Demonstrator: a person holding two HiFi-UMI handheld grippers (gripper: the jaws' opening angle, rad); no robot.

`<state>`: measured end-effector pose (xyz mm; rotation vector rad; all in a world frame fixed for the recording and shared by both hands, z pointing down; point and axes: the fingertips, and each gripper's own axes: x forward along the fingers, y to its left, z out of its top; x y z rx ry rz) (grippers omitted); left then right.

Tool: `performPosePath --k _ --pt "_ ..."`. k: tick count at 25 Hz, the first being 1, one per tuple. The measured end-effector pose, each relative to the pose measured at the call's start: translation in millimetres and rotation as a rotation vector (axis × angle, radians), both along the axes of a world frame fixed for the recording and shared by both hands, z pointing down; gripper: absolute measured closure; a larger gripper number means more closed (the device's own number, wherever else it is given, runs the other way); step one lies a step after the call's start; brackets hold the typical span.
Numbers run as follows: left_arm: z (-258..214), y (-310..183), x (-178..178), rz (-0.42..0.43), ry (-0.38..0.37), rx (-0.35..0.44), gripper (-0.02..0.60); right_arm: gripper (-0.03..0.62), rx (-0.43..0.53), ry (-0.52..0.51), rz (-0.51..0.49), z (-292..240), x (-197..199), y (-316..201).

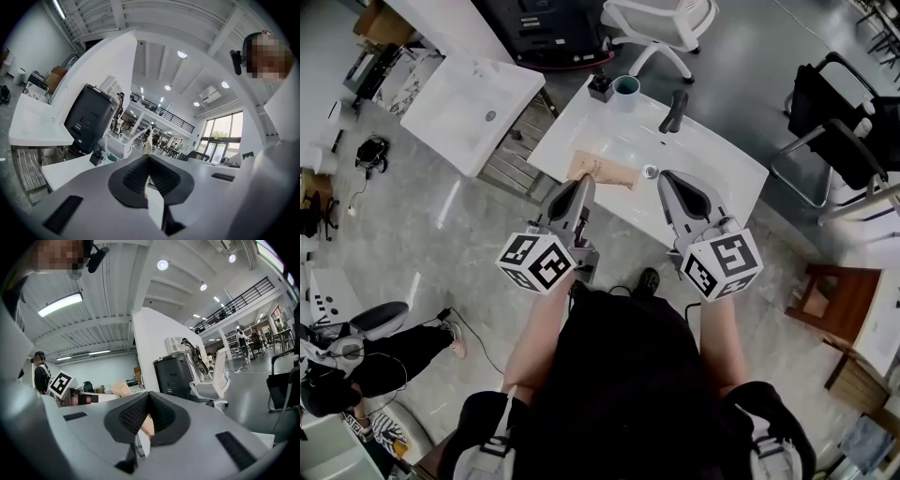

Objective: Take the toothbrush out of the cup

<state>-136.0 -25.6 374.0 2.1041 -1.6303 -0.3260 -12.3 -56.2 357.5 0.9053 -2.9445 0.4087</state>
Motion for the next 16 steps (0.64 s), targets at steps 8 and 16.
performPosePath --k 8,16 --pt "-2 1 9 0.01 0.014 0.008 0.566 0.563 0.003 0.016 0.036 0 18 2" --pt "0 0 9 -0.007 0.027 0.003 0.566 0.563 -0.002 0.024 0.038 3 28 1"
